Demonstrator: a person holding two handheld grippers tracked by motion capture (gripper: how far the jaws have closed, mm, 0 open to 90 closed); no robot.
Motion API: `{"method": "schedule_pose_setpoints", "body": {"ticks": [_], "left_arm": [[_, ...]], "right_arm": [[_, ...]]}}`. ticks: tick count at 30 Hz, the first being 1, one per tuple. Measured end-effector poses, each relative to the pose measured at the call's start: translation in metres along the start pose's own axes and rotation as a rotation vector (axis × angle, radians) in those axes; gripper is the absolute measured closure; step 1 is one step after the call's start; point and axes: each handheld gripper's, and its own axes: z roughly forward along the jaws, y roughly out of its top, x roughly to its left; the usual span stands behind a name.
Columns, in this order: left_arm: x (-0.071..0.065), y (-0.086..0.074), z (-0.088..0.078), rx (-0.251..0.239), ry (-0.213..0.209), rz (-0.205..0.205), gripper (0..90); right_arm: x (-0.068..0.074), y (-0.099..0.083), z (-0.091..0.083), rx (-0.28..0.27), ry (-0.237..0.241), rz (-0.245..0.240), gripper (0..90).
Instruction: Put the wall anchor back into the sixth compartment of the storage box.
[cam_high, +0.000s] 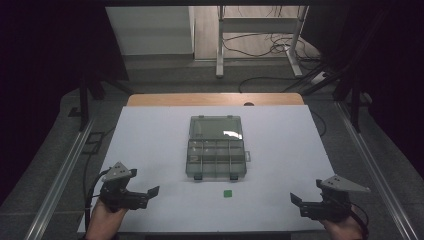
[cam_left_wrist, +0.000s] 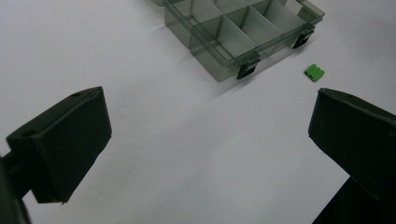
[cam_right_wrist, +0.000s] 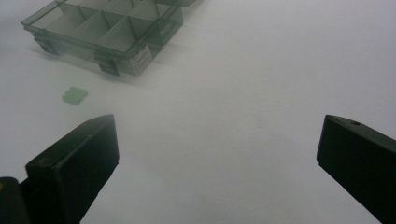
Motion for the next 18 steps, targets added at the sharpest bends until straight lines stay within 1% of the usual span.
{"method": "schedule_pose_setpoints", "body": {"ticks": [2, 5, 10, 15, 18], "left_arm": [[-0.001, 0.002, 0.003, 0.007, -0.002, 0.01, 0.0], [-0.004, 0.005, 0.008, 0.007, -0.006, 0.031, 0.0], [-0.01, 0.012, 0.017, 0.011, -0.028, 0.056, 0.0], [-0.011, 0.018, 0.023, 0.014, -0.077, 0.035, 0.0], [-0.014, 0.022, 0.028, 0.014, -0.096, 0.04, 0.0]], "right_arm": [[0.0, 0.0, 0.0, 0.005, -0.002, 0.003, 0.0], [-0.001, 0.0, 0.001, 0.008, 0.013, 0.02, 0.0], [-0.002, -0.001, 0.0, 0.006, 0.01, 0.028, 0.0], [-0.003, -0.001, 0.0, 0.004, 0.012, 0.034, 0.0], [-0.003, 0.0, -0.001, -0.003, 0.013, 0.04, 0.0]]}}
